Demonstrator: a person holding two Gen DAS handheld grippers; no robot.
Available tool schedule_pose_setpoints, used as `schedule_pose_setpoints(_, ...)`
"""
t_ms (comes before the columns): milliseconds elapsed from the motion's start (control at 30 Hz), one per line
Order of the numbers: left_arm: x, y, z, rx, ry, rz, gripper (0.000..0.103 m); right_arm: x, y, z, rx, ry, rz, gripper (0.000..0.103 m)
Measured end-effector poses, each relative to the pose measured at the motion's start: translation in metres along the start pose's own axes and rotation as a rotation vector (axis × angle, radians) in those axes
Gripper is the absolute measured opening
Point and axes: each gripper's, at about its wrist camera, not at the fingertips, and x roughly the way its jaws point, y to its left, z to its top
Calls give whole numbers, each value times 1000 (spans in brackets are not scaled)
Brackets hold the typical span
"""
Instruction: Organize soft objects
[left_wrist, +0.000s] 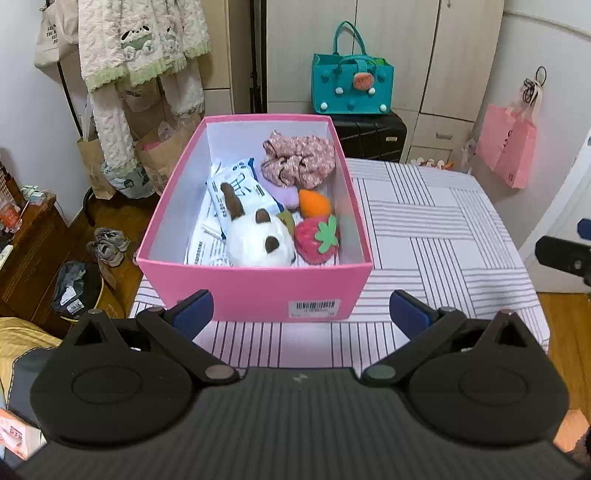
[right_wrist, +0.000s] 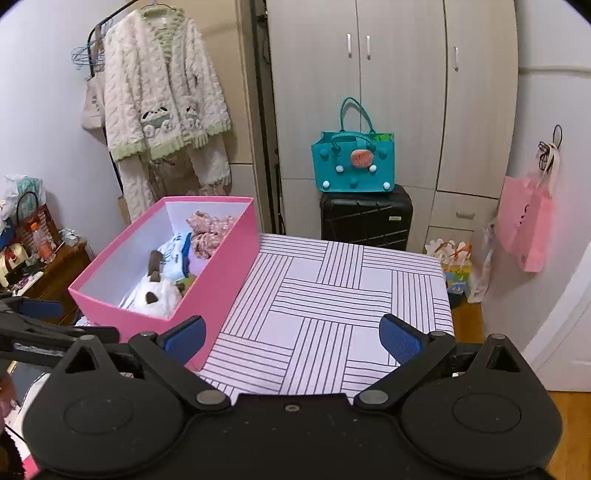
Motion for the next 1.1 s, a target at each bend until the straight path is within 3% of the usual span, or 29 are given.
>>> schedule_pose_setpoints(267, -6, -7, -9, 48, -24, 55, 103, -13, 24, -11, -114, -25, -49, 102)
schedule_pose_setpoints(467, -13, -9, -13, 72, -56, 51, 103, -17, 25, -15, -107, -34, -52, 102)
schedule_pose_setpoints(800, -11, -19, -14, 118, -56, 91, 103, -19, 14, -17, -36, -2, -67, 102)
schedule_pose_setpoints(1100, -10, -23, -11, 123, -58, 86, 103, -12, 13, -19, -52, 12, -67, 102)
